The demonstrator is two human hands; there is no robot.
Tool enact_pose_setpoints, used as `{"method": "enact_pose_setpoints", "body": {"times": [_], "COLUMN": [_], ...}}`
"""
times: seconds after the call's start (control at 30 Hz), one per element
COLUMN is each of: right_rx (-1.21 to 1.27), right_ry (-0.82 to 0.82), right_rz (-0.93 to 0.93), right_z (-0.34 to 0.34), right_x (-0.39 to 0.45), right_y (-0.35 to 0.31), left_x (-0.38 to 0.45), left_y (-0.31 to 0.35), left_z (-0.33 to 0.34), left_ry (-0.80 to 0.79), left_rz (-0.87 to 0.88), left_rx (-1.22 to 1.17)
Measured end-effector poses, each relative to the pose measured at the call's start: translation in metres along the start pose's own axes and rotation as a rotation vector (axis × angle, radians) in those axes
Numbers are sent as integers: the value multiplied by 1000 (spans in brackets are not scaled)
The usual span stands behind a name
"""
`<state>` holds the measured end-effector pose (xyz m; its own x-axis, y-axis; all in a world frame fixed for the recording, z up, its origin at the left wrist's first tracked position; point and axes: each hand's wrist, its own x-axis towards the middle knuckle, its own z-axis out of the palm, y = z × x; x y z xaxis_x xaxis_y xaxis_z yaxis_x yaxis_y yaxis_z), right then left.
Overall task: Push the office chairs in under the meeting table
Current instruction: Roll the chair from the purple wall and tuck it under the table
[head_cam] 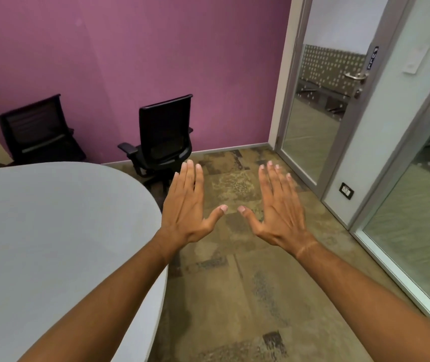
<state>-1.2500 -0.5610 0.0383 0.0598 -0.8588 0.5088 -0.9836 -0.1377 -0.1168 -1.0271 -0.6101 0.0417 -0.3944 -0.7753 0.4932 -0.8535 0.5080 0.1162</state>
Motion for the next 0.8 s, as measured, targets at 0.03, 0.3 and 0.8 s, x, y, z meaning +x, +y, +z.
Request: {"method": "enact_pose_setpoints", "body": {"times": [0.03, 0.3, 0.8], "right_rx": [2, 51, 104], "right_ry": [2, -2, -71], "right_rz": [1, -23, -216], "right_z": [8, 77, 203], "right_x": [16, 135, 403], "right_y": [7, 69, 189], "left_x": [16, 126, 366], "left_y": [-5, -40, -90], "left_z": [8, 70, 195], "left_ry": [-5, -42, -33], "left_rz": [4, -14, -247], "left_rx": [0, 38, 168]}}
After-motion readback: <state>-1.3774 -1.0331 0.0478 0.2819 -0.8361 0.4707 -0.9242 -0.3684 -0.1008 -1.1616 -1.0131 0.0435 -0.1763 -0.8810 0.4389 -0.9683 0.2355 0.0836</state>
